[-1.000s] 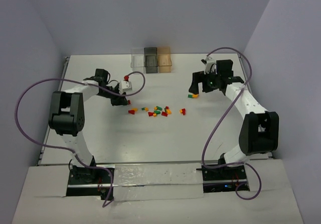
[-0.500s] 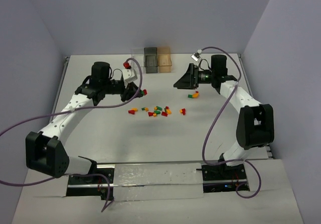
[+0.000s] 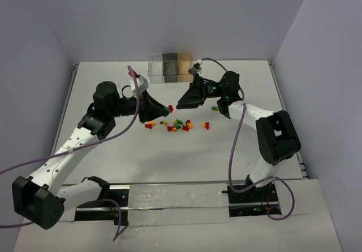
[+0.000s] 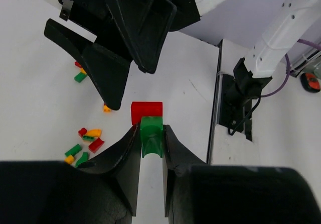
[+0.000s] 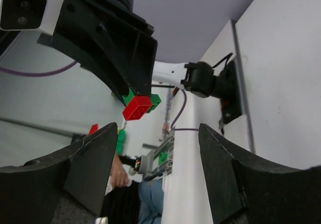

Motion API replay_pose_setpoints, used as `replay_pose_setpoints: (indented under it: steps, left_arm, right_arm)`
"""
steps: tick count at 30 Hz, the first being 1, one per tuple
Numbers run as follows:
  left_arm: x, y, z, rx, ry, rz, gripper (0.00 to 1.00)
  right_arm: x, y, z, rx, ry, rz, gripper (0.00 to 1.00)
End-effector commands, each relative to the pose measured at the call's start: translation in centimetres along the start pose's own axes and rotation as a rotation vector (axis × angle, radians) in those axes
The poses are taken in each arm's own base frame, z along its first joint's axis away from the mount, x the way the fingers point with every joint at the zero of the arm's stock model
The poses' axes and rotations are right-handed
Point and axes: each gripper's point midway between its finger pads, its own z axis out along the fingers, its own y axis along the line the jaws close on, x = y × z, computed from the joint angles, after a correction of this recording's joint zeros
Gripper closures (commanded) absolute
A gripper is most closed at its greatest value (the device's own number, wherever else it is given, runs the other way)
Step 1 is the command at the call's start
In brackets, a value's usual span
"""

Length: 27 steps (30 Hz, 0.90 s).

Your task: Sort the legos into containers by color

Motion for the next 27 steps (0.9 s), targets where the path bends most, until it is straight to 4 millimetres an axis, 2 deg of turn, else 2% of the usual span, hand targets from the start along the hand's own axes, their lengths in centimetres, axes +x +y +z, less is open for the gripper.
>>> replay_pose_setpoints:
  steps: [1,8,13,21,27]
  left_arm:
    - [-0.6,-0.6,0.1,0.006,-0.055,-0.068,1.0]
    - [0.1,-0.7,0.1,0.005,-0.051,-0.071,1.0]
    - [-0.2,-0.9,0.0,0.009,-0.062,-0.074,1.0]
    - [-1.3,-1.1,0.0,0.018,-0.081,-0.068,1.0]
    - [-0.9,-1.2,0.1,0.024,-0.071,-0.048,1.0]
  right_arm:
    - [1.6,2.8,1.5,-0.082,0.079,-0.034,0.29]
    - [2.5,3.6,2.5,-0.101,0.115,-0.034,0.33]
    - [3.5,3.6,3.2,-0.108,0.143,-0.019,0.36]
    - [3.6,2.6,3.6,-0.103,0.148,0.021,0.42]
    - [3.5,2.9,3.8,-0.107,0.155,0.025,0.48]
